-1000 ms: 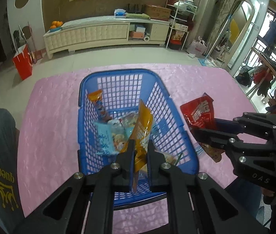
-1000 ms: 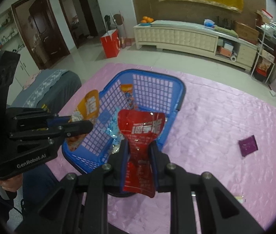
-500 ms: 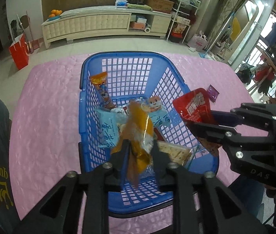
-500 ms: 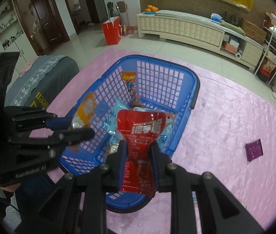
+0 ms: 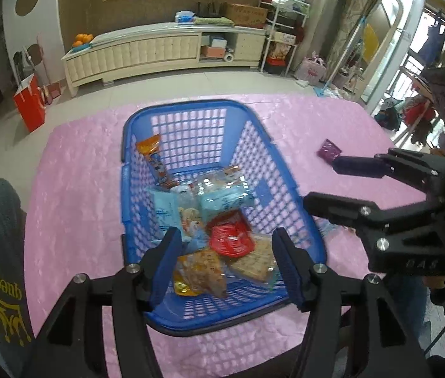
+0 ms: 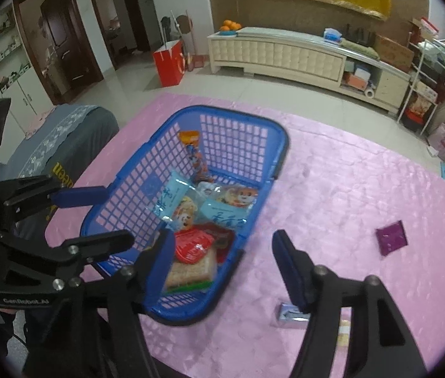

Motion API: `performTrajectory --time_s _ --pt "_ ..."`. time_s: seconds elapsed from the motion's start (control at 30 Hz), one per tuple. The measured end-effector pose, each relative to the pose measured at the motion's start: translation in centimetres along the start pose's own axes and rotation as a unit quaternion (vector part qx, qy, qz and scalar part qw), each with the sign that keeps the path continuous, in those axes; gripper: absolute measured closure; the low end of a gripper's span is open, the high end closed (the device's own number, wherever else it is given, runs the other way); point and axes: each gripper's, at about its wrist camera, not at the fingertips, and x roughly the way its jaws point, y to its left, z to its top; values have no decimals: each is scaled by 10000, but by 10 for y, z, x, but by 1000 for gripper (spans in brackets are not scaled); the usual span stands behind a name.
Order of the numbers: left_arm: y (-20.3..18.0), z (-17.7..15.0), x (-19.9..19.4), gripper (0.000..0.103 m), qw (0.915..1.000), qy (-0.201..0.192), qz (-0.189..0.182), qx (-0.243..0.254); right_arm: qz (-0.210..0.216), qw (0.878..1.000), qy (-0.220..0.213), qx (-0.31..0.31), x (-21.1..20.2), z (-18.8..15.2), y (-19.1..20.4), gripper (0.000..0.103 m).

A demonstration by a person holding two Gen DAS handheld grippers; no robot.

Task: Organize snacks
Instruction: 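Move both grippers back toward the gum pack and white-banded cracker pack, then grasp the Doublemint gum pack with the left gripper while the right gripper grasps the white-banded cracker pack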

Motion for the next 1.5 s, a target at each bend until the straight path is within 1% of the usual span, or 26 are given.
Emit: performTrajectory --time_s 0.03,0.07,0.2,0.3,0.4,0.57,0.7,0.83,1.0,1.07,1.2,1.33,1.4,1.5 --pt "-6 1 -3 40 10000 -35 -18 52 -38 10000 -23 15 -4 -1 -4 35" --pt "-11 2 -5 39 9999 -59 -31 93 -80 9999 -55 40 -11 -4 -9 35" --pt "-40 9 -12 38 9994 -136 -112 311 -202 9996 -122 144 -30 -13 -26 35" --pt "-64 13 -12 33 9984 -163 -191 507 -326 9990 -168 258 -43 -22 -44 35" --pt "-92 18 -8 33 9966 -148 -256 766 -381 9983 -187 404 -51 -33 -62 34" --pt "-133 23 10 33 9934 -32 -410 1074 -520 9965 -135 634 -60 -54 -95 34" --pt "-158 24 31 33 9909 70 -506 1247 -590 9949 -43 816 -60 -70 -118 34" --pt "-177 20 52 33 9881 262 -512 1428 -613 9930 70 1011 -54 -90 -142 34" --pt "-192 12 84 33 9839 561 -532 1611 -576 9902 306 1232 -36 -113 -165 34" --pt "-195 7 104 33 9823 762 -495 1640 -577 9896 426 1247 -26 -121 -169 34" --pt "-196 -4 132 33 9797 1036 -454 1654 -581 9887 622 1231 -8 -134 -177 34" --pt "-194 -8 156 33 9779 1215 -424 1645 -493 9865 781 1354 9 -144 -188 34" --pt "-192 -11 171 33 9769 1303 -237 1679 -492 9854 872 1374 17 -149 -193 34" --pt "-190 -14 189 33 9757 1427 -238 1643 -515 9835 985 1425 26 -153 -200 34"
